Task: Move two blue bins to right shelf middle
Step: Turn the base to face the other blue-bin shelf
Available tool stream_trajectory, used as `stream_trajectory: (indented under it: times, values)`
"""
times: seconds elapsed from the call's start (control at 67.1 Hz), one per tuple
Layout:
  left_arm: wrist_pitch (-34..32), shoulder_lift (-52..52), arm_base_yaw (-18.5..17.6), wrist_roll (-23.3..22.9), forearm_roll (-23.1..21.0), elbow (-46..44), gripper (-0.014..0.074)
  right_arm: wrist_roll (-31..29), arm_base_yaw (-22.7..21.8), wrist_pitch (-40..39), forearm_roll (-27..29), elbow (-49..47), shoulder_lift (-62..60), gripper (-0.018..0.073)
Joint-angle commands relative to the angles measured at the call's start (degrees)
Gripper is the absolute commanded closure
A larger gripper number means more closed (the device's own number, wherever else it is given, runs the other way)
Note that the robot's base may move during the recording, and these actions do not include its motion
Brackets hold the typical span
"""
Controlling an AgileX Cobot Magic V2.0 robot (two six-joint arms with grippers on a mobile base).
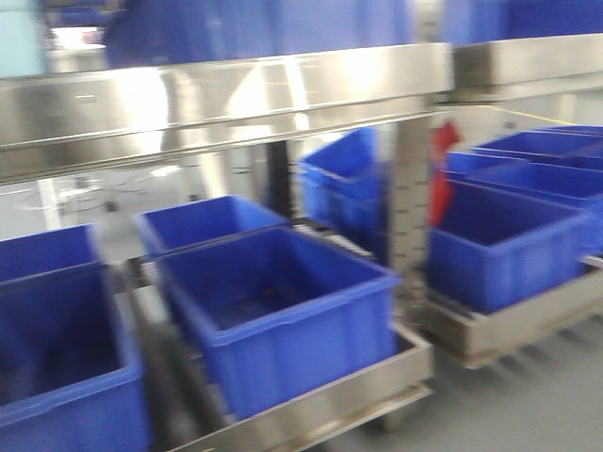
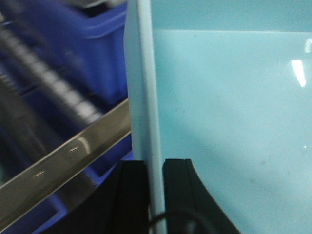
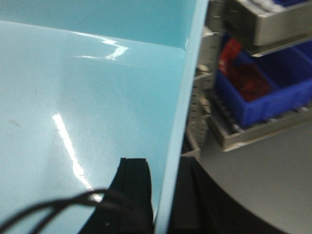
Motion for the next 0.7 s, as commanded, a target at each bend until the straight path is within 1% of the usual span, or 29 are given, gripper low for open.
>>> stream_trajectory:
  times: [0.0,0.685]
  values:
    - [-3.3,-0.8,-0.2,0.5,-2.2,-0.6,0.0708,-1.3,0.1,-2.2,1.4,-0.6,-0.7,0.0713]
    - [-3.3,-0.8,-0.2,0.5,-2.2,-0.6,0.0708,-1.3,0.1,-2.2,1.4,-0.6,-0.7,0.0713]
